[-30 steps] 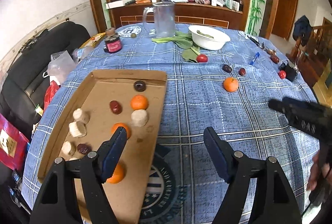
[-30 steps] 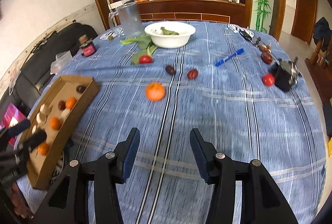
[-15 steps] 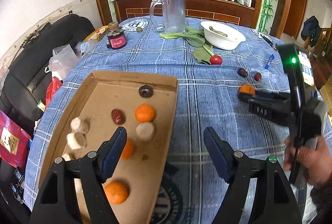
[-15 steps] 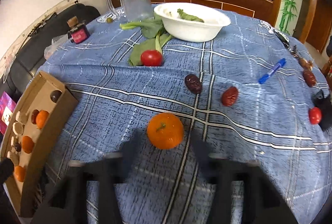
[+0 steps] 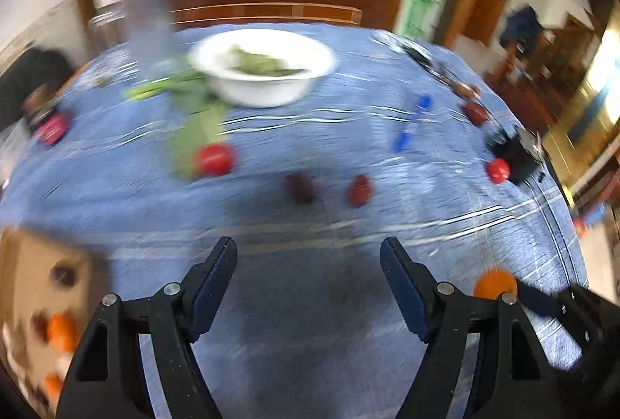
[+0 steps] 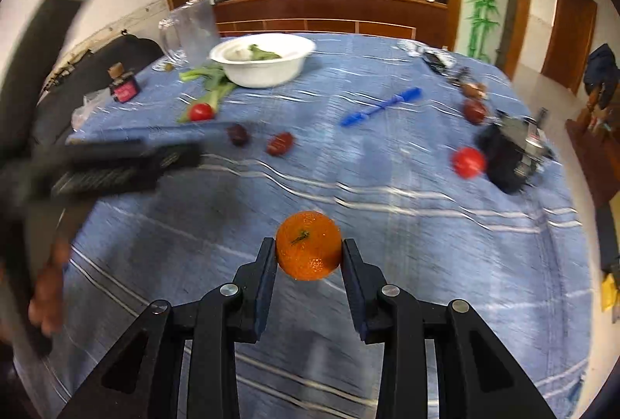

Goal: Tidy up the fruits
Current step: 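Grasp an orange with the right tool while the left tool grasps a red date, then carry the orange and red date into the tray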

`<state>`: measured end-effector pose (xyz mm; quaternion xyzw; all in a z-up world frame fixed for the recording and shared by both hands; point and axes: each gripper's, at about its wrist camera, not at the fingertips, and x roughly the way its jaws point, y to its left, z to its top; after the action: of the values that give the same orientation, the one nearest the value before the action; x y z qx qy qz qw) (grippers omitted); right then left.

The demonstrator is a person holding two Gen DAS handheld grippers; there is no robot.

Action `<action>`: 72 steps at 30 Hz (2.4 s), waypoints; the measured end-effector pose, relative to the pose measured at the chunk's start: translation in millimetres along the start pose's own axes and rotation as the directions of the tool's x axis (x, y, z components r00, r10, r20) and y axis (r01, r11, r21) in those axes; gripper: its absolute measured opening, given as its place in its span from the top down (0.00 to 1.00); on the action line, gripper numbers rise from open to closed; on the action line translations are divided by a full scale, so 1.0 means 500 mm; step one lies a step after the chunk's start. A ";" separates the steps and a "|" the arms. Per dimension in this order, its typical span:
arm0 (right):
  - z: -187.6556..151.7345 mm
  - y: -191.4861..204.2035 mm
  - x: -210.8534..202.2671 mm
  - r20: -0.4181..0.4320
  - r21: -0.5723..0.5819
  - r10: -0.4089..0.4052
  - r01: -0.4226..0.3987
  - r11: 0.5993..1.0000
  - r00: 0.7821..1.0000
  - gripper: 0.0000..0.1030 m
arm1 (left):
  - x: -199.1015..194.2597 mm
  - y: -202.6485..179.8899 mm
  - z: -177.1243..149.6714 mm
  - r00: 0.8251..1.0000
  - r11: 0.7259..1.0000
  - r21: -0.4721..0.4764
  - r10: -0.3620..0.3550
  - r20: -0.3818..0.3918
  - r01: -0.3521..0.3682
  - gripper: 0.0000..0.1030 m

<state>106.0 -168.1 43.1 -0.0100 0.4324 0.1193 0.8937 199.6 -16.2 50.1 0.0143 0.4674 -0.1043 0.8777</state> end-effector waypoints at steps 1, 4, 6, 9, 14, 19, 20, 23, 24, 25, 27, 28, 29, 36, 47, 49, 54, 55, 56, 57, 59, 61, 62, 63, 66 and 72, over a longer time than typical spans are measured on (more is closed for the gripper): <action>-0.008 -0.011 -0.003 -0.001 0.001 -0.005 0.005 1.000 1.000 0.65 | 0.019 -0.020 0.013 1.000 0.999 0.026 0.023 0.004 -0.023 0.29; -0.028 -0.042 -0.009 -0.015 0.027 0.002 -0.001 1.000 1.000 0.65 | 0.062 -0.051 0.038 1.000 0.998 0.065 0.017 -0.018 -0.016 0.30; -0.037 -0.057 -0.011 -0.017 0.042 0.007 -0.006 0.999 1.000 0.64 | 0.081 -0.064 0.046 0.999 0.995 0.096 0.034 -0.027 -0.031 0.30; -0.045 -0.079 -0.009 -0.025 0.074 0.025 -0.023 0.997 0.999 0.64 | 0.111 -0.077 0.056 0.997 0.989 0.140 0.058 -0.044 -0.052 0.39; -0.047 -0.093 -0.007 -0.021 0.098 0.044 -0.041 0.994 0.999 0.64 | 0.133 -0.091 0.052 0.999 0.977 0.215 0.017 -0.051 -0.005 0.82; -0.049 -0.090 -0.007 -0.019 0.096 0.039 -0.037 0.995 0.999 0.64 | 0.119 -0.068 0.041 0.995 0.983 0.162 -0.075 -0.062 0.084 0.82; -0.050 -0.090 -0.009 -0.016 0.096 0.038 -0.036 0.995 0.999 0.64 | 0.108 -0.065 0.038 0.995 0.983 0.157 -0.086 -0.054 0.093 0.82; -0.051 -0.090 -0.017 -0.005 0.108 0.032 -0.031 0.994 0.999 0.64 | 0.077 -0.061 0.024 0.994 0.981 0.161 -0.104 -0.032 0.108 0.82; -0.052 -0.090 -0.021 -0.002 0.112 0.032 -0.031 0.993 1.000 0.64 | 0.064 -0.057 0.017 0.993 0.981 0.153 -0.116 -0.027 0.119 0.82; -0.053 -0.089 -0.026 0.003 0.116 0.028 -0.028 0.993 1.000 0.64 | 0.056 -0.057 0.011 0.992 0.981 0.146 -0.125 -0.029 0.128 0.82; -0.054 -0.086 -0.035 0.012 0.121 0.024 -0.026 0.992 1.000 0.64 | 0.033 -0.053 -0.011 0.991 0.981 0.137 -0.132 -0.031 0.135 0.82; -0.057 -0.083 -0.040 0.016 0.123 0.022 -0.024 0.992 1.000 0.64 | 0.021 -0.050 -0.023 0.991 0.981 0.138 -0.130 -0.029 0.133 0.82; -0.059 -0.080 -0.043 0.018 0.125 0.020 -0.023 0.992 1.000 0.64 | 0.006 -0.047 -0.039 0.991 0.982 0.137 -0.128 -0.023 0.130 0.82; -0.082 -0.041 -0.056 0.003 0.116 0.011 -0.011 0.993 1.000 0.64 | -0.083 0.000 -0.136 0.990 0.988 0.066 -0.142 -0.009 0.142 0.82; -0.083 0.076 -0.057 -0.017 0.078 0.046 -0.045 0.996 0.999 0.64 | -0.206 0.108 -0.226 0.994 0.995 -0.018 -0.095 0.049 0.096 0.82; -0.077 0.103 -0.055 -0.017 0.062 0.052 -0.051 0.997 0.998 0.64 | -0.224 0.131 -0.236 0.994 0.995 -0.029 -0.088 0.058 0.090 0.82; -0.060 0.174 -0.047 -0.020 0.022 0.080 -0.079 0.997 0.997 0.64 | -0.266 0.193 -0.257 0.995 0.996 -0.068 -0.057 0.084 0.062 0.82; -0.056 0.188 -0.045 -0.019 0.012 0.084 -0.084 0.996 0.996 0.64 | -0.271 0.204 -0.260 0.995 0.996 -0.075 -0.048 0.088 0.054 0.82; -0.051 0.204 -0.043 -0.018 0.000 0.091 -0.091 0.996 0.996 0.63 | -0.279 0.220 -0.264 0.995 0.995 -0.086 -0.038 0.093 0.046 0.82; -0.048 0.216 -0.042 -0.018 -0.008 0.097 -0.097 0.995 0.995 0.64 | -0.287 0.234 -0.267 0.995 0.994 -0.097 -0.032 0.098 0.042 0.82; -0.039 0.242 -0.038 -0.018 -0.026 0.110 -0.111 0.994 0.994 0.63 | -0.301 0.266 -0.274 0.994 0.992 -0.121 -0.013 0.108 0.026 0.82; -0.029 0.270 -0.031 -0.021 -0.042 0.129 -0.130 0.991 0.991 0.63 | -0.315 0.296 -0.284 0.993 0.989 -0.145 0.006 0.117 0.011 0.82; -0.026 0.280 -0.028 -0.022 -0.047 0.136 -0.137 0.989 0.990 0.63 | -0.322 0.311 -0.289 0.993 0.987 -0.159 0.016 0.119 0.003 0.82; -0.021 0.294 -0.025 -0.024 -0.056 0.147 -0.148 0.987 0.989 0.63 | -0.328 0.325 -0.295 0.992 0.985 -0.170 0.028 0.120 -0.007 0.82; -0.009 0.335 -0.016 -0.029 -0.089 0.172 -0.174 0.981 0.985 0.63 | -0.344 0.367 -0.312 0.991 0.978 -0.207 0.061 0.122 -0.034 0.82; 0.021 0.413 0.002 -0.039 -0.147 0.223 -0.227 0.963 0.974 0.63 | -0.375 0.441 -0.361 0.986 0.960 -0.266 0.126 0.111 -0.092 0.82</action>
<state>69.2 33.9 66.4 -0.0296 0.4302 0.2522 0.8663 -6.1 253.3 87.2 -0.0818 0.4190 0.0058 0.9043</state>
